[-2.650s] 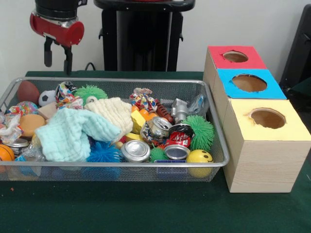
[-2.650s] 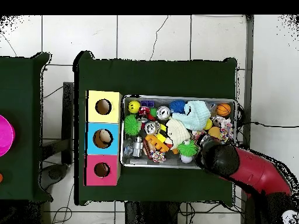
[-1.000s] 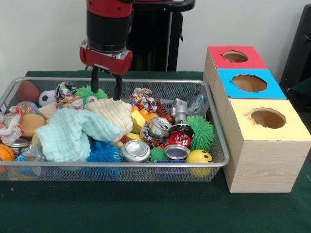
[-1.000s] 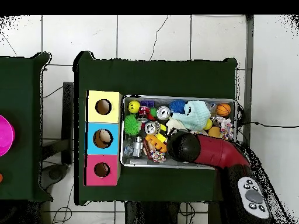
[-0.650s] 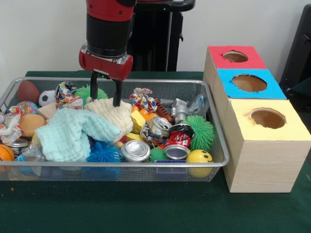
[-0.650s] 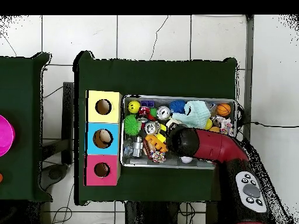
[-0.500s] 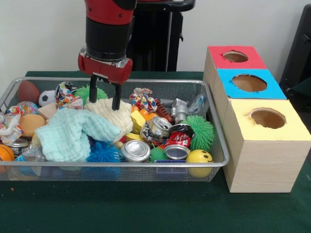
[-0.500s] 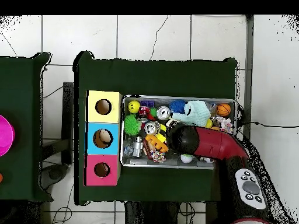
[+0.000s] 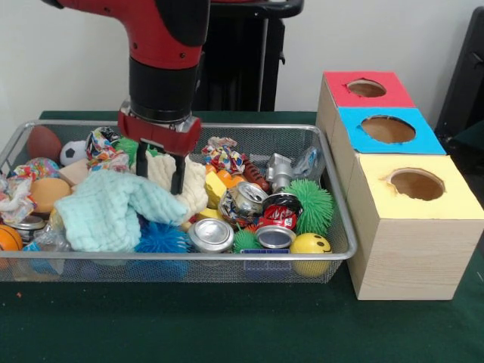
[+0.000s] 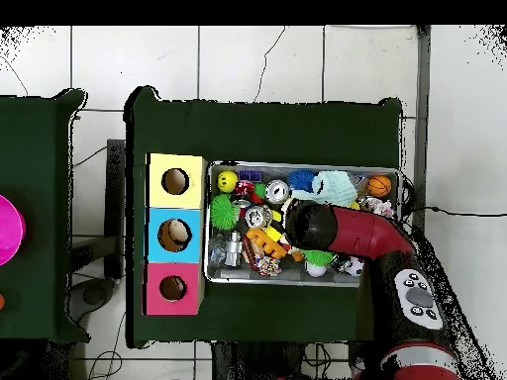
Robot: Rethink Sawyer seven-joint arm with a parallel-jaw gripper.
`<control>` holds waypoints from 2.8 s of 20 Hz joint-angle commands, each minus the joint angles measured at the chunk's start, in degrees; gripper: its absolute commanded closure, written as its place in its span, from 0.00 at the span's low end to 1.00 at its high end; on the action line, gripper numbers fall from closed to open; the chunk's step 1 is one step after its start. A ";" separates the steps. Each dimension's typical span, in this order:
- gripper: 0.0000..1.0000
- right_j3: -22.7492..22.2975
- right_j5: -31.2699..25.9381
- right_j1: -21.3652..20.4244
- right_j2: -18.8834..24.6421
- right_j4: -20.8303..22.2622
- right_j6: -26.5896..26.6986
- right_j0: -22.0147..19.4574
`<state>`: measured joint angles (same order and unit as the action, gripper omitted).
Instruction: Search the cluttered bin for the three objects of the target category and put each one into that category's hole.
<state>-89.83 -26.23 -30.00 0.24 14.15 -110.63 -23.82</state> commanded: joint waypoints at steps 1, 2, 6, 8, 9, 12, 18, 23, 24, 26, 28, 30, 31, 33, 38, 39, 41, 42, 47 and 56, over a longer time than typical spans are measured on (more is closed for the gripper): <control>0.00 3.79 -2.09 4.97 1.75 -1.73 -5.64 0.23; 0.00 3.95 -2.12 5.21 1.78 -1.76 -5.65 0.28; 0.00 4.45 -2.70 6.09 2.03 -2.12 -5.74 0.55; 0.00 4.48 -2.66 6.64 2.36 -2.16 -5.57 0.55; 0.00 4.39 -2.85 6.72 2.57 -2.18 -5.29 0.47; 0.00 3.39 -0.60 6.74 3.70 -1.47 -4.15 -0.43; 0.00 3.99 -2.14 6.70 3.09 -1.58 -4.37 0.25; 0.00 4.39 -4.01 6.38 2.20 -2.14 -5.37 1.23; 0.00 4.48 -4.34 6.35 1.95 -2.14 -5.51 1.45; 0.00 4.32 -4.21 6.28 1.82 -2.11 -5.58 1.49; 0.00 4.02 -3.62 6.20 1.81 -1.94 -5.46 1.39; 0.00 3.72 -2.73 6.08 1.66 -1.57 -5.43 1.42; 0.00 3.55 -2.32 6.04 1.66 -1.40 -5.34 1.37; 0.00 3.17 -1.59 6.00 1.66 -1.25 -5.35 1.24; 0.00 2.28 0.04 5.77 1.23 -0.72 -5.74 1.35; 0.00 2.20 0.14 5.71 1.12 -0.65 -5.79 1.42; 0.00 2.01 0.45 5.58 0.92 -0.42 -5.79 1.54; 0.00 1.89 0.87 5.50 0.89 -0.14 -5.57 1.50; 0.00 -0.70 6.36 4.73 -0.46 1.76 -6.52 2.14; 1.00 -1.73 2.93 4.69 0.21 1.39 -2.96 1.08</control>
<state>-88.02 -22.42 -26.47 -1.32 14.10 -110.63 -22.17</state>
